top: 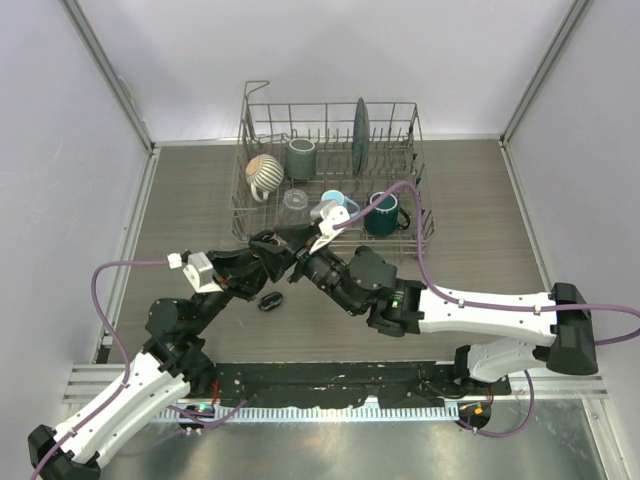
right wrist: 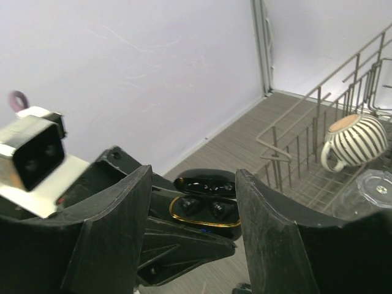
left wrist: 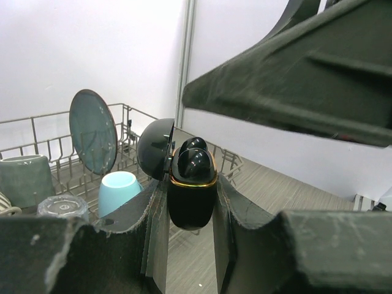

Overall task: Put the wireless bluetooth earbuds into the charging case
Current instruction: Place the earbud in the charging case.

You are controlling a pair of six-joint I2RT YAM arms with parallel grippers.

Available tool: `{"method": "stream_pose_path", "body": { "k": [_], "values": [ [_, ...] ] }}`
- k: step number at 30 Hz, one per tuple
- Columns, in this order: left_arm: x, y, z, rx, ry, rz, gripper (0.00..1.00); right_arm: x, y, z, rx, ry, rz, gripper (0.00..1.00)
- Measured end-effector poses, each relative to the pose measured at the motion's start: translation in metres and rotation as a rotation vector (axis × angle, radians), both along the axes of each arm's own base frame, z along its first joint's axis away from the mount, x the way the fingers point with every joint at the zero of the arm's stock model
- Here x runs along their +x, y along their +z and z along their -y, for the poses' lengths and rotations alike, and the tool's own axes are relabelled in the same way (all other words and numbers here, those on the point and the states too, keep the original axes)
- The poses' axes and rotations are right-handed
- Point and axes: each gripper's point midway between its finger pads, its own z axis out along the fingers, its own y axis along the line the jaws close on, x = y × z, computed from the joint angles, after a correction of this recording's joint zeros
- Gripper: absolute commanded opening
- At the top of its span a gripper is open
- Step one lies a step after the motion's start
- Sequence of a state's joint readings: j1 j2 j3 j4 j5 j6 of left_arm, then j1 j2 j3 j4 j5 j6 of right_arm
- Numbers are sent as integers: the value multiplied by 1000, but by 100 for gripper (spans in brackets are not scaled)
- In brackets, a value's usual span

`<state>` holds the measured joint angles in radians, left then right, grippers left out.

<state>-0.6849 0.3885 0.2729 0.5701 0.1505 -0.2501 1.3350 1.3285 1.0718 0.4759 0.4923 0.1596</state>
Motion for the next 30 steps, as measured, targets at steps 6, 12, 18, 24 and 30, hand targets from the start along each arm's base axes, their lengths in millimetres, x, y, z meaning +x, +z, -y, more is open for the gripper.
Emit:
{"method": "stream_pose_path", "body": {
  "k": [6, 12, 18, 24, 30],
  "values": [
    [0, -1, 0, 2, 0, -2, 0, -11, 28, 14, 96, 43, 13, 67],
    [0, -1, 0, 1, -1, -4, 0, -8, 46, 36, 157, -1, 7, 72],
    [0, -2, 1, 4, -5, -9, 0, 16, 21, 50, 97, -112, -92, 73],
    [-2, -5, 5, 22, -29, -14, 0, 60, 1, 70, 51, -176, -244, 73],
    [-6, -6, 14, 57, -78, -21, 0, 71, -4, 76, 4, -141, -330, 74]
  ]
}}
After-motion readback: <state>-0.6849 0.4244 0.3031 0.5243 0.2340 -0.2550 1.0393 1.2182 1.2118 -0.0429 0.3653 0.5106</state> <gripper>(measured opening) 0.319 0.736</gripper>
